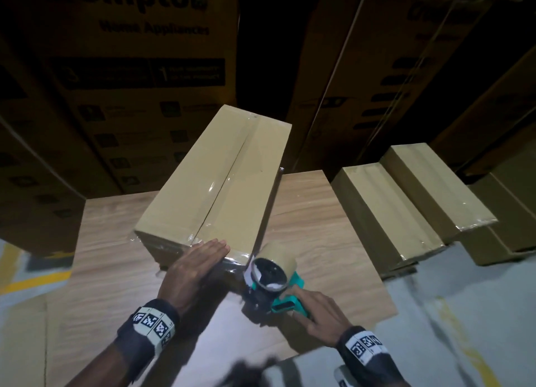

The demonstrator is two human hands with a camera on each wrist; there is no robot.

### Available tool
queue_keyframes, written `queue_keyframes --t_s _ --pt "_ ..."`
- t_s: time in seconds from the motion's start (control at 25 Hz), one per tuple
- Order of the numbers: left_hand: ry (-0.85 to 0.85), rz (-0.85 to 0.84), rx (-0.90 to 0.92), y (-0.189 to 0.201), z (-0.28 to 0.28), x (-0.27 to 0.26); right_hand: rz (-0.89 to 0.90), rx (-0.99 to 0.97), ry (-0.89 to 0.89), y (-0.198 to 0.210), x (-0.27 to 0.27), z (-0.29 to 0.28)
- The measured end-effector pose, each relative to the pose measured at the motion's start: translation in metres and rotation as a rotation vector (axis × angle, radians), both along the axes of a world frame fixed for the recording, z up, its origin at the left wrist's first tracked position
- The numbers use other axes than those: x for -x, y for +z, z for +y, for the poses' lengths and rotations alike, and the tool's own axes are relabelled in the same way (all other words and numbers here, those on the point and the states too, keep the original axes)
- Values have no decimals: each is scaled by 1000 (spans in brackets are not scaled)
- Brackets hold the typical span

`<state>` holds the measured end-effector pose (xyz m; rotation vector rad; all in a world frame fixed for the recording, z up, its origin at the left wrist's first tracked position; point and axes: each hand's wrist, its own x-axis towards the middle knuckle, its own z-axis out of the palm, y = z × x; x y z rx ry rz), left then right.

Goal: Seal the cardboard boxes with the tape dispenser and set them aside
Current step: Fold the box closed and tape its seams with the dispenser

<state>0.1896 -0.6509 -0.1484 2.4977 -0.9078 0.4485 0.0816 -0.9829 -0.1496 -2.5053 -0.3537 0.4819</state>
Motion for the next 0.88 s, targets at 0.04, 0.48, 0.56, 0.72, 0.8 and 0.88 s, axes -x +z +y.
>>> queue_keyframes --t_s 0.04,0.48,0.56,0.72,0.8,0.88 --pt "6 6 -6 3 -2 -1 38 55 39 -7 8 2" --pt "-53 275 -202 24 -104 -1 353 -700 -1224 -73 9 -4" --pt "-76 335 -238 39 -129 0 428 -751 -1299 -83 -3 -19" --pt "-138 430 -206 60 -119 4 476 -511 -1143 -123 -12 -33" --pt "-104 487 -88 67 -93 3 536 -412 -1056 -130 -7 -31" --pt "15 473 42 74 -59 -1 554 -119 -914 -90 1 -15"
